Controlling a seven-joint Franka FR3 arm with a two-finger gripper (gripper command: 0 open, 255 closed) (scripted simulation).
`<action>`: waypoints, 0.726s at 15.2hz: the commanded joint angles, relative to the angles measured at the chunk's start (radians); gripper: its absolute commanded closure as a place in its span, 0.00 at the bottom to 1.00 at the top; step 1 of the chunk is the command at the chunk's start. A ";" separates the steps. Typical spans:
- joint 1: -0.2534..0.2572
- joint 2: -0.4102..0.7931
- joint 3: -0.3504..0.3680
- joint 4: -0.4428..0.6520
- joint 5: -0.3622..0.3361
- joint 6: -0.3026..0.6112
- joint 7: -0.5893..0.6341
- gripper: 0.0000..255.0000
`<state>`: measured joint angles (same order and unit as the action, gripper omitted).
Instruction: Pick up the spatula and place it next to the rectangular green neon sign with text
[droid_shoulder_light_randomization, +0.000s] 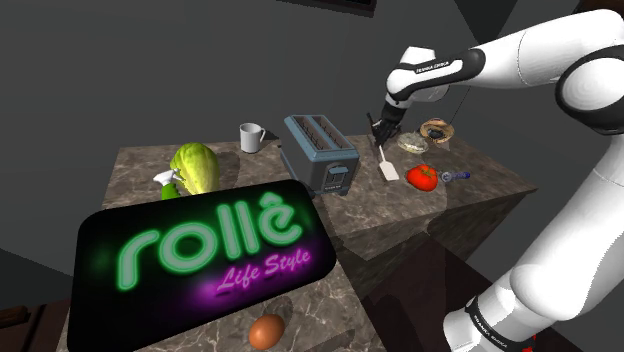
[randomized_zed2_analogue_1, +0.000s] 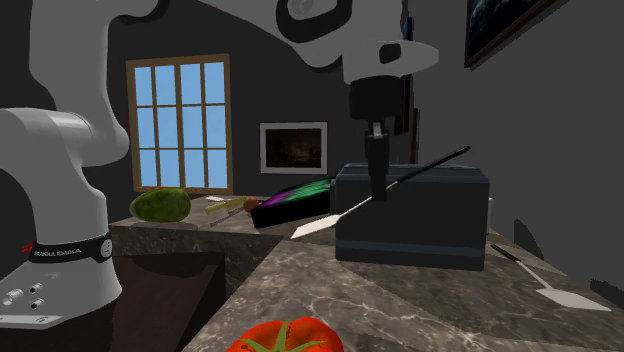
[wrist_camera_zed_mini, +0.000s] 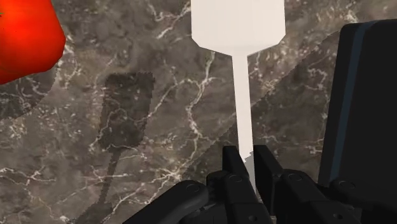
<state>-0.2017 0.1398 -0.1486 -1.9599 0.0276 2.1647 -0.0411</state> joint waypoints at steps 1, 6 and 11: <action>0.000 -0.015 -0.001 0.012 -0.003 -0.028 0.001 1.00; 0.010 -0.065 0.004 0.003 -0.014 -0.067 0.021 1.00; 0.049 -0.225 0.041 -0.190 -0.043 -0.034 0.110 1.00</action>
<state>-0.1601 -0.0585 -0.1157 -2.1157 -0.0103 2.1239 0.0503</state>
